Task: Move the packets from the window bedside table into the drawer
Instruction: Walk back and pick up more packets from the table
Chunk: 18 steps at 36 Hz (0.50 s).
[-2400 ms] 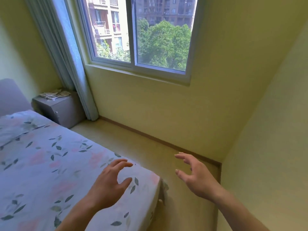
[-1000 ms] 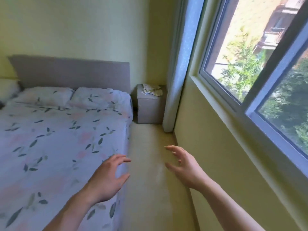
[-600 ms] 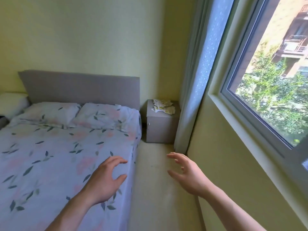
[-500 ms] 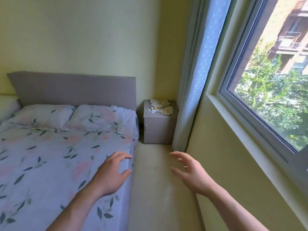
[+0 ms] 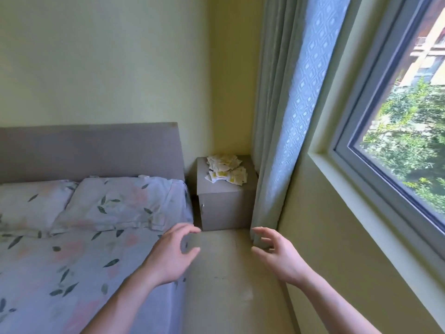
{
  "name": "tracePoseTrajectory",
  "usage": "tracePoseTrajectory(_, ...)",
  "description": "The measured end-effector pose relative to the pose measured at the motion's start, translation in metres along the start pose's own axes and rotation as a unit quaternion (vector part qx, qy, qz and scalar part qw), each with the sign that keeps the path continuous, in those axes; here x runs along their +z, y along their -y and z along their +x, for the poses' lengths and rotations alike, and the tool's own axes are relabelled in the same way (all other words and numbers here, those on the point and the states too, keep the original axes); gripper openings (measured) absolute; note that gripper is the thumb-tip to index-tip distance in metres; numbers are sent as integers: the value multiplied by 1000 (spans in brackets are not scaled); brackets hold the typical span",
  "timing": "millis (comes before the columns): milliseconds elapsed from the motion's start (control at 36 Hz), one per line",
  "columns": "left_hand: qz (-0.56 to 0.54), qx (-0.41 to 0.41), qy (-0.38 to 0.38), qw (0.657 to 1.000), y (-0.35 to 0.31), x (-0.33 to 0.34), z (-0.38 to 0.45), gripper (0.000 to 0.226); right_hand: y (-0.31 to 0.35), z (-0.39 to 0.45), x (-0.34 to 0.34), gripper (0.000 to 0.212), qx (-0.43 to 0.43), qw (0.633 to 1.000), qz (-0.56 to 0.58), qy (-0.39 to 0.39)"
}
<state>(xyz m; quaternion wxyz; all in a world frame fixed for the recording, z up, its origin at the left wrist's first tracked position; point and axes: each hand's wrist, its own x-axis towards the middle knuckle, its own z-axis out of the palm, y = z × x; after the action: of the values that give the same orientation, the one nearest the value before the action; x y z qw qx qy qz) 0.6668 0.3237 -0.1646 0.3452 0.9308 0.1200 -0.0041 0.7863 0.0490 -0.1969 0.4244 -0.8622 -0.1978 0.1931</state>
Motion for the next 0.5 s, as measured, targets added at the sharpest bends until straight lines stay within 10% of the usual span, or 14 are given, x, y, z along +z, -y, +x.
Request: tracePoseTrajectory(500, -34, -107, -4, 994, 85, -46, 265, 36, 11, 335, -11, 48, 28, 996, -42, 70)
